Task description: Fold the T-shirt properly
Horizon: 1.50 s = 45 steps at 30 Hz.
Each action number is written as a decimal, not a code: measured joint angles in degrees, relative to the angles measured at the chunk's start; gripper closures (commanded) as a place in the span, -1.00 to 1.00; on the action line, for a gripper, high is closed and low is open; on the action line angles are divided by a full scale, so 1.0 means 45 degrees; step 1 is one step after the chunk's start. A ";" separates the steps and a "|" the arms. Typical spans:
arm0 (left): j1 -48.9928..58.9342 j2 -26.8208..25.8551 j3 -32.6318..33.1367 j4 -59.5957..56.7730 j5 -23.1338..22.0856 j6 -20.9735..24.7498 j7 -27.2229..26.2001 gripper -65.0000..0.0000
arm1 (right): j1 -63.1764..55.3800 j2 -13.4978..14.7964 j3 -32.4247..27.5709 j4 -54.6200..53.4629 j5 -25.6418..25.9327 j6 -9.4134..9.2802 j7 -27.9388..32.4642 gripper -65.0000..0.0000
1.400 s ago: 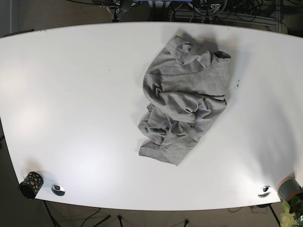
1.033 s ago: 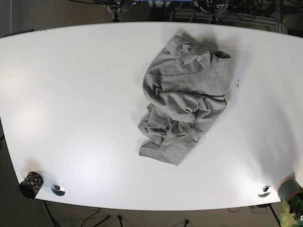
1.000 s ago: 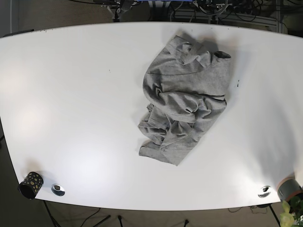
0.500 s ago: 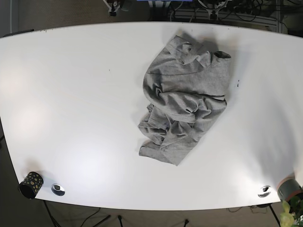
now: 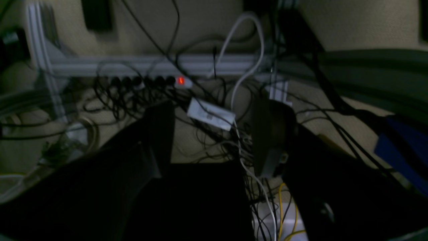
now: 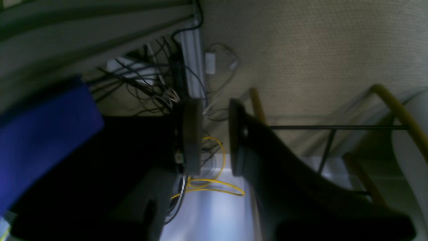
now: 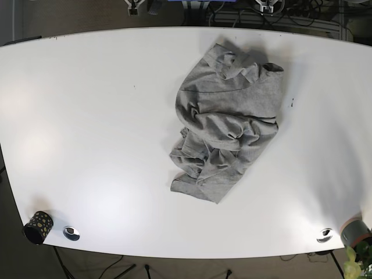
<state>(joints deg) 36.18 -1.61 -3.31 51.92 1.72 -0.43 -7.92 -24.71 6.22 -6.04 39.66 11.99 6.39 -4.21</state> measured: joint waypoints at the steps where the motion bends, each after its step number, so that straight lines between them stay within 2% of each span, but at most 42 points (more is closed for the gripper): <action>1: 0.0253 -0.0010 0.0000 0.0374 -0.0005 0.0000 0.0015 -0.02 | -0.0238 0.0044 0.0000 0.0321 0.0019 0.0024 0.0019 0.62; 10: 0.2550 -0.0573 -0.0087 0.3983 -0.0029 0.0092 -0.0039 -0.02 | -0.2467 0.0355 0.0010 0.3623 0.0024 0.0029 0.0087 0.62; 15: 0.3866 -0.0719 0.0005 0.5867 -0.0044 -0.0136 0.0044 -0.02 | -0.3949 0.0481 0.0350 0.5863 0.0029 0.0097 -0.0126 0.62; 17: 0.4376 -0.0811 -0.0024 0.6489 -0.0053 -0.0005 0.0126 -0.02 | -0.4507 0.0529 0.0641 0.6819 0.0019 0.0112 -0.0641 0.62; 23: 0.5877 -0.0816 -0.0806 0.8675 -0.0053 -0.0039 0.0092 -0.02 | -0.6067 0.0670 0.1457 0.9656 -0.0024 0.0000 -0.0879 0.62; 27: 0.6688 -0.0826 -0.1112 0.9870 -0.0121 -0.0019 0.0146 -0.02 | -0.7048 0.0899 0.1447 1.1370 0.0024 0.0112 -0.0957 0.62; 30: 0.7208 -0.0797 -0.1447 1.0715 -0.1005 -0.0044 0.0112 -0.02 | -0.7849 0.0952 0.1841 1.2643 0.0039 0.0194 -0.0991 0.62; 32: 0.7475 -0.0821 -0.1671 1.1278 -0.1477 -0.0063 0.0233 -0.02 | -0.8257 0.0967 0.2215 1.3381 -0.0029 0.0019 -0.1035 0.62; 34: 0.7771 -0.0855 -0.1928 1.1953 -0.1783 -0.0034 0.0107 -0.02 | -0.8616 0.0991 0.2404 1.4081 0.0005 -0.0068 -0.0903 0.62; 37: 0.8189 -0.0860 -0.2249 1.2983 -0.2142 0.0000 0.0053 -0.02 | -0.9141 0.0967 0.2856 1.5193 0.0121 0.0214 -0.0967 0.62; 41: 0.8364 -0.0845 -0.2696 1.3707 -0.2730 -0.0073 0.0126 -0.02 | -0.9656 0.0971 0.3172 1.6500 0.0078 0.0034 -0.0957 0.62; 45: 0.8325 -0.0850 -0.2958 1.3804 -0.3152 -0.0015 0.0141 -0.03 | -0.9418 0.0962 0.3191 1.6796 0.0073 0.0136 -0.0991 0.62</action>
<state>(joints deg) 73.65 -5.43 -16.62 114.04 -12.47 -0.49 -7.29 -67.09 10.55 8.32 115.24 12.32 7.01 -8.67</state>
